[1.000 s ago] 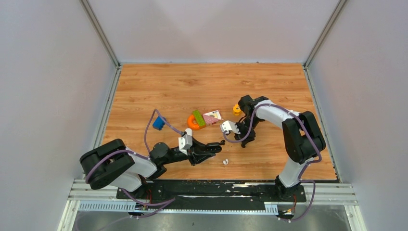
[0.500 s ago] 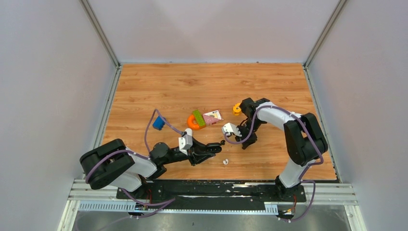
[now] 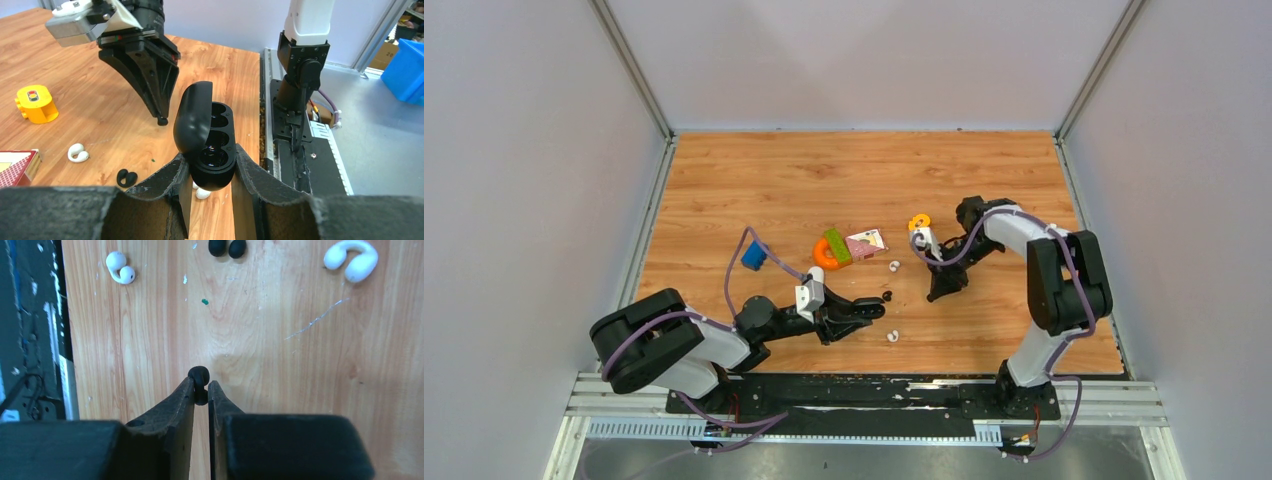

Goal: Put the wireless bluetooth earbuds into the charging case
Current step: Adjust the right earbud at the center of the board, then pick up the right earbud from the center of the board.

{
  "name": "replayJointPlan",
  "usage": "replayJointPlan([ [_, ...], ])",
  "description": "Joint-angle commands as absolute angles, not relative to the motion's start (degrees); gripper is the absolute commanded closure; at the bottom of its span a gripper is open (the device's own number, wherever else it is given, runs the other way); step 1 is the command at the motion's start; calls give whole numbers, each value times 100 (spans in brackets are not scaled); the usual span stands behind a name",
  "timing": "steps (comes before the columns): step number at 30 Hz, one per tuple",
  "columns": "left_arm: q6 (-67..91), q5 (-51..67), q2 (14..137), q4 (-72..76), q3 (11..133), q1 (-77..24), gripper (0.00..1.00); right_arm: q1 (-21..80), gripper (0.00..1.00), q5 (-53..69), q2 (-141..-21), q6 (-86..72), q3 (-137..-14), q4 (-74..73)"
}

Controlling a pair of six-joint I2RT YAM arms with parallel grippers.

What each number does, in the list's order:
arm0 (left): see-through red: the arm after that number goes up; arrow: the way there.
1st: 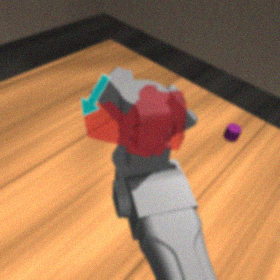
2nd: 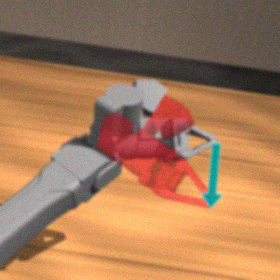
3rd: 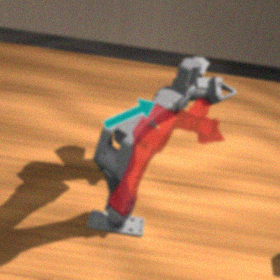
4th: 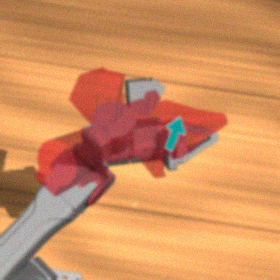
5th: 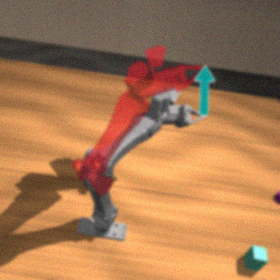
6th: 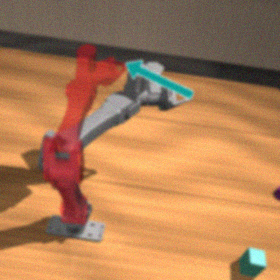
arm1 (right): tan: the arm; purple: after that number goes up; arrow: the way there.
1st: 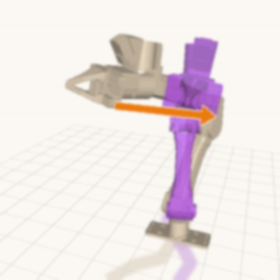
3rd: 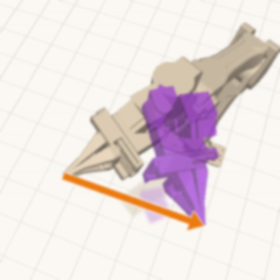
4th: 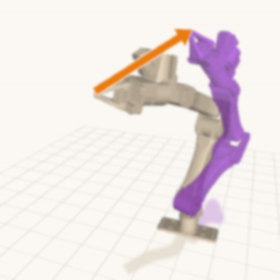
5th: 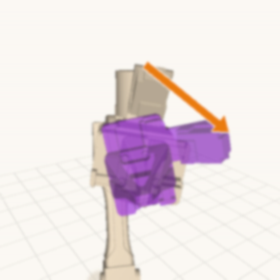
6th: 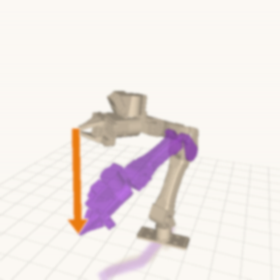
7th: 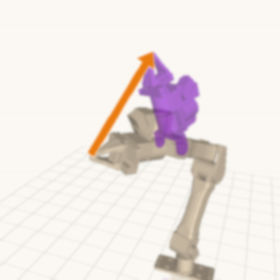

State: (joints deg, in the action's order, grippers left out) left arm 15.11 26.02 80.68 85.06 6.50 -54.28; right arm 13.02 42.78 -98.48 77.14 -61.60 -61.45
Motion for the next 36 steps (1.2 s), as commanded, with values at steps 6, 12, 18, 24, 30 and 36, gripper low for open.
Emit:
replayJointPlan([
  [6,1503,2645,8045,8755,779,-5453,100,417,93,5758,-10873,7110,-6580,-6216],
  [12,1507,2654,8048,8724,786,-5457,100,387,81,5346,-10880,5948,-6505,-5420],
  [18,1502,2665,8054,8724,793,-5453,100,384,70,5066,-10886,5845,-6719,-5501],
  [24,1491,2674,8044,8707,792,-5462,100,378,67,4643,-10848,6182,-7240,-5757],
  [30,1477,2655,8040,8667,796,-5458,100,489,67,4454,-10919,6972,-7715,-6164],
  [36,1459,2646,8039,8649,797,-5457,100,886,64,4119,-10983,7314,-7657,-6130],
])
